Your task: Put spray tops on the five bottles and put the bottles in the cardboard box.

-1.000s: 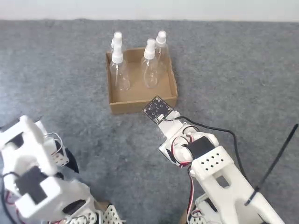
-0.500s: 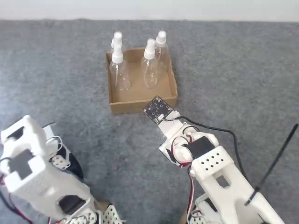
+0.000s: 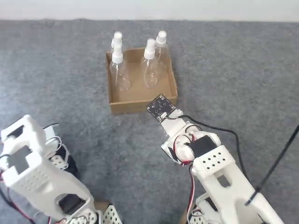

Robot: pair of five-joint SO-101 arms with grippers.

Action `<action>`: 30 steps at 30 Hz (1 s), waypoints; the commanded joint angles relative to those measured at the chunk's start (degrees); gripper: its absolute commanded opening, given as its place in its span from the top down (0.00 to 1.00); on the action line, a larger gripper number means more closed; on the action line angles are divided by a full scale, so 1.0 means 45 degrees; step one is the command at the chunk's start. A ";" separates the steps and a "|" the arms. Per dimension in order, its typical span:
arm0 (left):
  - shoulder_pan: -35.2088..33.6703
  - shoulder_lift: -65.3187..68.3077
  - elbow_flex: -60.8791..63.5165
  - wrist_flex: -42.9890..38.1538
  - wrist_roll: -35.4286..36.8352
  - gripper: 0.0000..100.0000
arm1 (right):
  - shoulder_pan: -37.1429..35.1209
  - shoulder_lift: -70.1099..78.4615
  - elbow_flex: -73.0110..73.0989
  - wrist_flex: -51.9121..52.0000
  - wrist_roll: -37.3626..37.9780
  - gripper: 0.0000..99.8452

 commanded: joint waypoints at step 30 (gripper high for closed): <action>-0.0332 -0.4689 0.0186 0.1661 -0.1094 0.73 | 0.0205 -0.0127 -0.0176 -0.0322 0.0020 0.92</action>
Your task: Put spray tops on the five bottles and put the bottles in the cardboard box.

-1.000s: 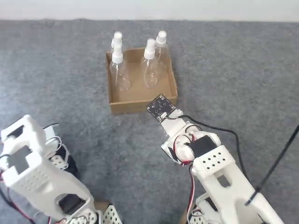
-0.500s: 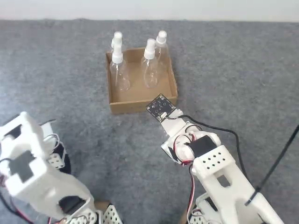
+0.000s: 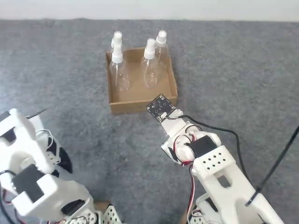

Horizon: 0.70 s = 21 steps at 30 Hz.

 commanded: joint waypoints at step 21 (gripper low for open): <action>-0.0957 -0.0488 0.1690 0.0254 -0.6369 0.72 | 0.0205 -0.0127 0.0098 -0.0322 0.0039 0.92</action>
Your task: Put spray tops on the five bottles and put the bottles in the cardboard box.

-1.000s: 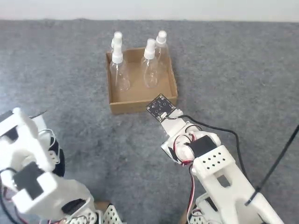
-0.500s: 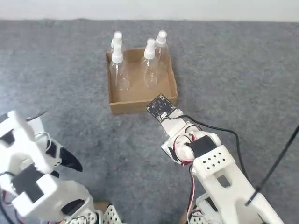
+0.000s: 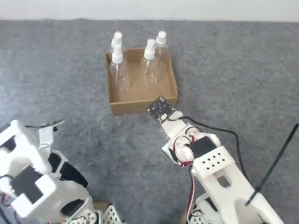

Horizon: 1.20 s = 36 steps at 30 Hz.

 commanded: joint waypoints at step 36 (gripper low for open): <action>0.5548 -0.0645 -0.0420 -0.2501 0.6076 0.87 | 0.0205 -0.0244 -0.0176 -0.0322 0.0039 0.92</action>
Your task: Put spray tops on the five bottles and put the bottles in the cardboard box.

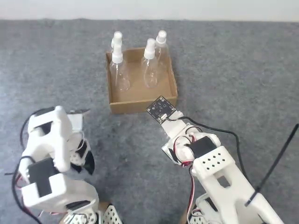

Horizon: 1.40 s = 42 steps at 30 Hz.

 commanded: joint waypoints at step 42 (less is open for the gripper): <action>-0.4532 -0.0488 -0.0186 0.2520 -0.5001 0.76 | 0.0791 -0.0225 -0.0176 -0.0479 0.0449 0.92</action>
